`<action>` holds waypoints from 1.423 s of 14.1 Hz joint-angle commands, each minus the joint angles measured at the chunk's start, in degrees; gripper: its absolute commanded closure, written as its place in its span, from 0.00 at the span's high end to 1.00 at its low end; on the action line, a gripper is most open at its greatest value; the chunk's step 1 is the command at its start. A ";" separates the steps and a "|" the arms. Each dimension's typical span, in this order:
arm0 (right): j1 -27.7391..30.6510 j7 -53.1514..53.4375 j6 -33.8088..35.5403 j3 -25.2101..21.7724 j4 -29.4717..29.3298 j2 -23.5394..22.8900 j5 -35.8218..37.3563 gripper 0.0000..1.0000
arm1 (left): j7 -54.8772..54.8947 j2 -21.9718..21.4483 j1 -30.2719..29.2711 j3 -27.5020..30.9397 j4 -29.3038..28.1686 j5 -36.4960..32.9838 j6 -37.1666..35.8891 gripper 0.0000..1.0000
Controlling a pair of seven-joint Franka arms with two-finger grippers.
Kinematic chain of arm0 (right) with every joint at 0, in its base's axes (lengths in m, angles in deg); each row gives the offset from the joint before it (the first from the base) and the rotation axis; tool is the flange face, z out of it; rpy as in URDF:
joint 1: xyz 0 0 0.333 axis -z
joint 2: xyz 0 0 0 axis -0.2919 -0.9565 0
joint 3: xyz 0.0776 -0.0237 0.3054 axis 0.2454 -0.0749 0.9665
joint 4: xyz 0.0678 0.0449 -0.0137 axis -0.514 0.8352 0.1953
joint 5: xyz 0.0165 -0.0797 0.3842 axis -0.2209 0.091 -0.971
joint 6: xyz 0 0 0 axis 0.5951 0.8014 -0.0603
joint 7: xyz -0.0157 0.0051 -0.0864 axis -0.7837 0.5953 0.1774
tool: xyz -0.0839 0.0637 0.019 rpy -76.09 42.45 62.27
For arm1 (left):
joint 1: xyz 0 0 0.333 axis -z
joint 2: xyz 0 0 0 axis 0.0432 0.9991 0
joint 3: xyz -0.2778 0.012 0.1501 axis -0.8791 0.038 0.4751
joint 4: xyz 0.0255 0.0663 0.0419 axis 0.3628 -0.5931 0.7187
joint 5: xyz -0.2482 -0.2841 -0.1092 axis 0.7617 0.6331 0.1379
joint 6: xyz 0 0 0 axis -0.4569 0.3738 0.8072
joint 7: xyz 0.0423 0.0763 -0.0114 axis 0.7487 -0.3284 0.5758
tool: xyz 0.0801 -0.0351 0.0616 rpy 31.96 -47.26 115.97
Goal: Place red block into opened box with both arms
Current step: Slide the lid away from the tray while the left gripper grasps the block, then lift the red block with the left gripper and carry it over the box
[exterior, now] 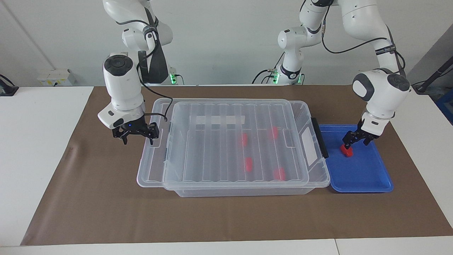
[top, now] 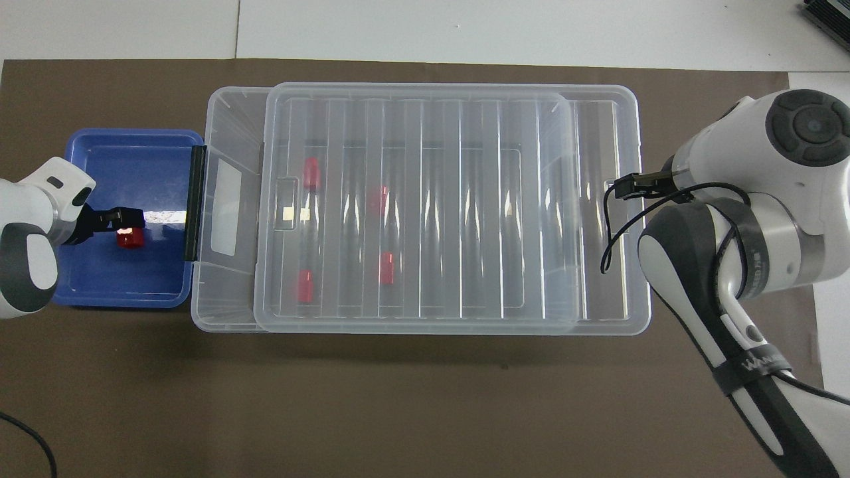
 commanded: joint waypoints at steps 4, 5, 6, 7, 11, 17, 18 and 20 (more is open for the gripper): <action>3.52 -3.79 1.91 0.37 -0.09 0.68 1.59 1.00 | 0.76 -0.36 -0.78 -0.37 -4.14 0.54 5.16 0.78; 4.23 -4.40 2.09 0.29 -0.18 0.86 1.59 1.00 | 0.76 -0.36 -0.69 -0.37 -4.05 0.54 5.07 0.41; 4.84 -5.19 2.61 0.29 -0.35 0.95 1.59 1.00 | 0.85 -0.27 -0.60 -0.37 -3.96 0.54 4.98 0.08; 5.37 -6.07 3.05 0.29 -0.53 1.12 1.59 1.00 | 0.94 -0.27 -0.60 -0.37 -3.88 0.54 4.81 0.00; 7.22 -8.45 3.50 0.37 -0.44 1.65 1.59 1.00 | 0.32 -0.27 -0.51 -0.37 -0.99 0.54 0.62 0.00; 7.31 -8.81 3.50 0.20 -0.44 1.65 1.67 1.00 | -4.49 -1.41 0.36 -0.98 25.44 0.45 -37.41 0.00; 7.74 -8.89 3.50 0.20 -0.44 1.65 1.85 1.00 | -6.34 -1.41 1.32 -1.07 29.48 0.45 -43.30 0.00; 7.84 -9.59 3.50 0.20 -0.44 1.65 3.34 1.00 | -11.95 -1.41 4.21 -1.16 36.17 0.71 -52.19 0.00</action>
